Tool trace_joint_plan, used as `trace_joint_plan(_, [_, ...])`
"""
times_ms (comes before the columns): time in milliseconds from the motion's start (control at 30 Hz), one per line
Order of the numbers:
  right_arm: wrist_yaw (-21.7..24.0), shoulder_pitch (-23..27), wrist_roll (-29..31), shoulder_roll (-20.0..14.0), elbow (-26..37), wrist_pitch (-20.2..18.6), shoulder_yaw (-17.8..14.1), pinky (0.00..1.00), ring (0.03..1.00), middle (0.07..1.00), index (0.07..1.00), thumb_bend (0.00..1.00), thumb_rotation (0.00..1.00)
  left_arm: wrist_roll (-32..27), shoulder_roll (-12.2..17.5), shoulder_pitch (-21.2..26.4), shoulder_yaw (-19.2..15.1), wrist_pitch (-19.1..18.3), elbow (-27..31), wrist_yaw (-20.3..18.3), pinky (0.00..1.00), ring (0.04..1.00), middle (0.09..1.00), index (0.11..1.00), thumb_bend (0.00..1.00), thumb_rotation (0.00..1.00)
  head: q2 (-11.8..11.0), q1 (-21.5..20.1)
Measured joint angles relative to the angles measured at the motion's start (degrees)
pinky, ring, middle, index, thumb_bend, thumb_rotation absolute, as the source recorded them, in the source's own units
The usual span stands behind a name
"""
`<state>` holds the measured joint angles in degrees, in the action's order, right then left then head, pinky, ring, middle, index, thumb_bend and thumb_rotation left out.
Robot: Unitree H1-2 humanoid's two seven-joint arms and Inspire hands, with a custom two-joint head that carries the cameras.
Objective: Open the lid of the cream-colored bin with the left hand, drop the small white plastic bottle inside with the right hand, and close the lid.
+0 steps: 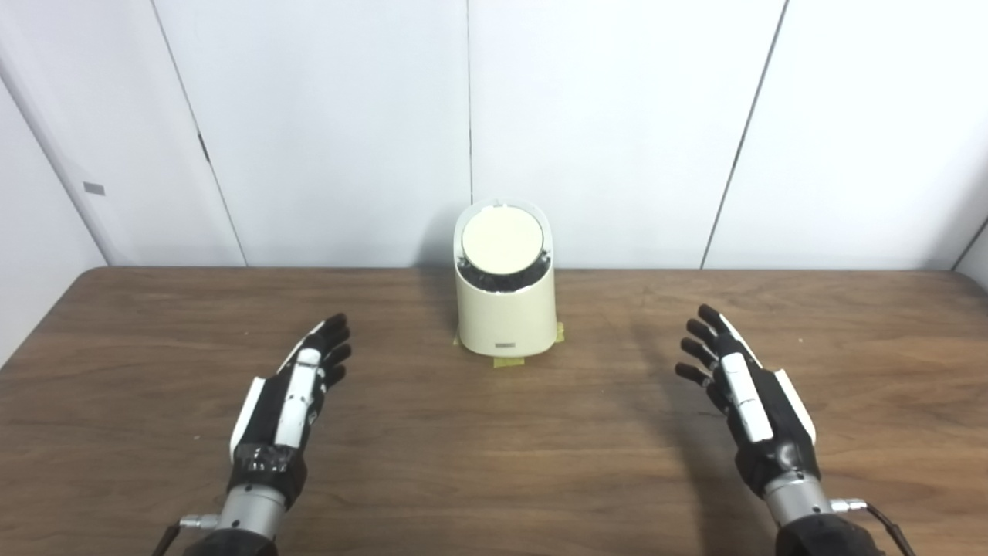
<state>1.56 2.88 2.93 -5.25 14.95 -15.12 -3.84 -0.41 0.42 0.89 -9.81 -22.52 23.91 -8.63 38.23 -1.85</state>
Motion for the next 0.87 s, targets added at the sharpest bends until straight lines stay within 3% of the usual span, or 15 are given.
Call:
trace_joint_plan(300, [-1.0, -0.1, -0.7, 0.8, 0.1, 0.0, 0.5, 0.87, 0.941, 0.953, 0.942, 0.63, 0.89, -3.3, 0.0, 0.0, 0.8, 1.1, -3.3, 2.0, 0.94, 0.926, 0.923, 0.914, 0.36, 0.91, 0.1, 0.0])
trace_joint_plan(867, [-0.9, -0.3, -1.2, 0.5, -1.7, 0.0, 0.8, 0.89, 0.964, 0.960, 0.951, 0.65, 0.90, -3.4, 1.5, 0.2, 2.8, 1.5, -5.0, 4.5, 0.96, 0.936, 0.922, 0.909, 0.38, 0.87, 0.0, 0.1])
